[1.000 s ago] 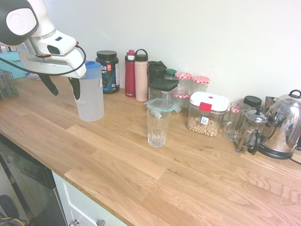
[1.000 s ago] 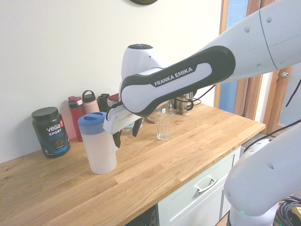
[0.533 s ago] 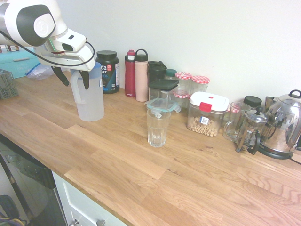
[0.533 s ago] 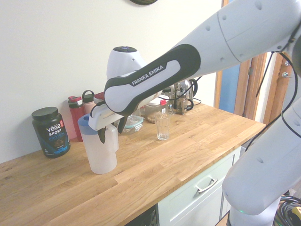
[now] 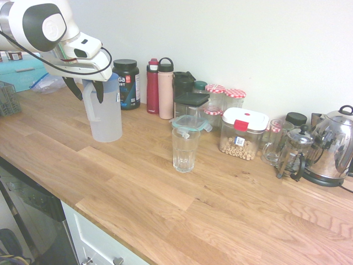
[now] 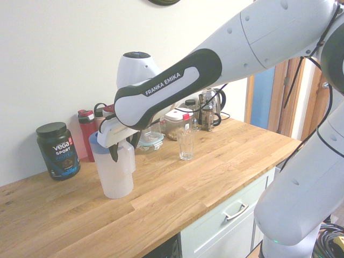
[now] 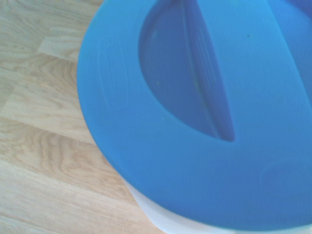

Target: Pour me some water

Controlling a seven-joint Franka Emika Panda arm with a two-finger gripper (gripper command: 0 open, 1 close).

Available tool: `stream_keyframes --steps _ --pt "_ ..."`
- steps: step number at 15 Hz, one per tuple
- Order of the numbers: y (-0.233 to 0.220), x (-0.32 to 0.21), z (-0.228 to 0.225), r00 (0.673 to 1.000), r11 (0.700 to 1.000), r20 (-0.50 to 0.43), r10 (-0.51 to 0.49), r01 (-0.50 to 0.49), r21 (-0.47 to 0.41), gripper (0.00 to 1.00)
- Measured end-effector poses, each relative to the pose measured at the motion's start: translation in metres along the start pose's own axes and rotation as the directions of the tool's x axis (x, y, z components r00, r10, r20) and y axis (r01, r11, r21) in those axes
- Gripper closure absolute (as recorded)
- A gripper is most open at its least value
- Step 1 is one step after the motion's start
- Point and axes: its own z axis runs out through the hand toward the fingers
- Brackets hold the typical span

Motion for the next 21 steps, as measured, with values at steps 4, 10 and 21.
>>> stream_keyframes --steps 4,10,21 --pt "0.000 0.000 0.000 1.000 1.000 -0.004 -0.009 0.009 -0.004 1.00" --pt "0.001 -0.001 0.006 1.000 1.000 0.002 -0.011 0.011 -0.010 1.00" --pt "0.010 -0.008 -0.026 1.000 0.999 0.009 0.011 -0.011 -0.035 1.00"
